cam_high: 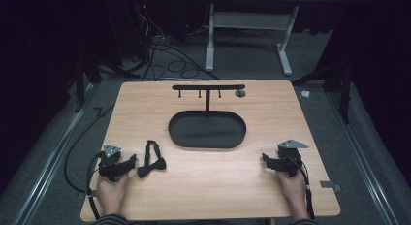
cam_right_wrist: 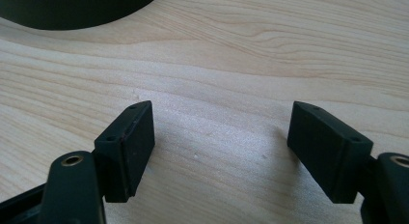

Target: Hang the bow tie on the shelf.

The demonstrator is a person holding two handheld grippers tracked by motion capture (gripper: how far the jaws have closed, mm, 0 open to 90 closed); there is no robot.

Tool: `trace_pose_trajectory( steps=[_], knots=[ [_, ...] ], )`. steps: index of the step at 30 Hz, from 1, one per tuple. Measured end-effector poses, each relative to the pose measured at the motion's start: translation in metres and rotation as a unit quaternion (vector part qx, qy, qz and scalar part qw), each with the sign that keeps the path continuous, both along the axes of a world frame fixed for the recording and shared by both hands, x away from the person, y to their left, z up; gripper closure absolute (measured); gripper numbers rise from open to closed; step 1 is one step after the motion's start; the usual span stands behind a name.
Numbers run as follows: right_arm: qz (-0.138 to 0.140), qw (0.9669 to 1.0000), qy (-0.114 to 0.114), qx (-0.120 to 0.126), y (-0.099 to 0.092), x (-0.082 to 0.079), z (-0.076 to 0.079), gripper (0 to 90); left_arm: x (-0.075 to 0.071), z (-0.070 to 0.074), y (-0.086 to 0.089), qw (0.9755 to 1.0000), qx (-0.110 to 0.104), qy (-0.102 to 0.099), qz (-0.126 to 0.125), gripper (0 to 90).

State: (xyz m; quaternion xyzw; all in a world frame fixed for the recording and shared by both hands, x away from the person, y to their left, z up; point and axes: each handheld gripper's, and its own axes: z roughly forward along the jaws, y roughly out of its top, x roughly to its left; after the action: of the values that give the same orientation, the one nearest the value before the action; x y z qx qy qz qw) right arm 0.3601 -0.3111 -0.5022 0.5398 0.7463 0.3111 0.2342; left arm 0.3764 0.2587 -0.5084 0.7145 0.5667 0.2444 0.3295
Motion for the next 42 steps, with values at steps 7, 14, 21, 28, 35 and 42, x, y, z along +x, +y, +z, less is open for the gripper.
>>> trace_pose_trajectory(
  steps=[7, 14, 21, 28, 35, 42],
  knots=[
    [0.000, 1.0000, 0.000, 0.000, 0.000, 0.000, 0.000, 25.9, 0.000, 0.000, 0.000, 1.0000, 0.001, 0.000, 0.000, 36.9],
    [0.001, 1.0000, 0.000, 0.000, 0.000, 0.000, 0.000, 25.5, 0.000, 0.000, 0.000, 1.0000, 0.000, 0.000, 0.000, 37.0],
    [0.002, 1.0000, 0.000, 0.000, 0.000, 0.000, 0.000, 25.4, -0.001, 0.000, 0.000, 1.0000, -0.001, -0.002, 0.006, 40.6],
    [0.005, 1.0000, 0.001, -0.001, 0.000, 0.000, 0.000, 25.0, 0.000, 0.000, 0.000, 0.9999, -0.012, -0.001, 0.009, 39.1],
    [0.005, 1.0000, 0.002, 0.000, 0.000, 0.000, 0.000, 24.9, -0.002, 0.002, 0.001, 0.9992, -0.038, -0.003, 0.013, 38.1],
    [0.008, 1.0000, 0.001, -0.001, 0.000, 0.000, 0.000, 24.9, -0.006, 0.016, -0.005, 0.9992, -0.037, -0.015, -0.001, 39.3]
  ],
)
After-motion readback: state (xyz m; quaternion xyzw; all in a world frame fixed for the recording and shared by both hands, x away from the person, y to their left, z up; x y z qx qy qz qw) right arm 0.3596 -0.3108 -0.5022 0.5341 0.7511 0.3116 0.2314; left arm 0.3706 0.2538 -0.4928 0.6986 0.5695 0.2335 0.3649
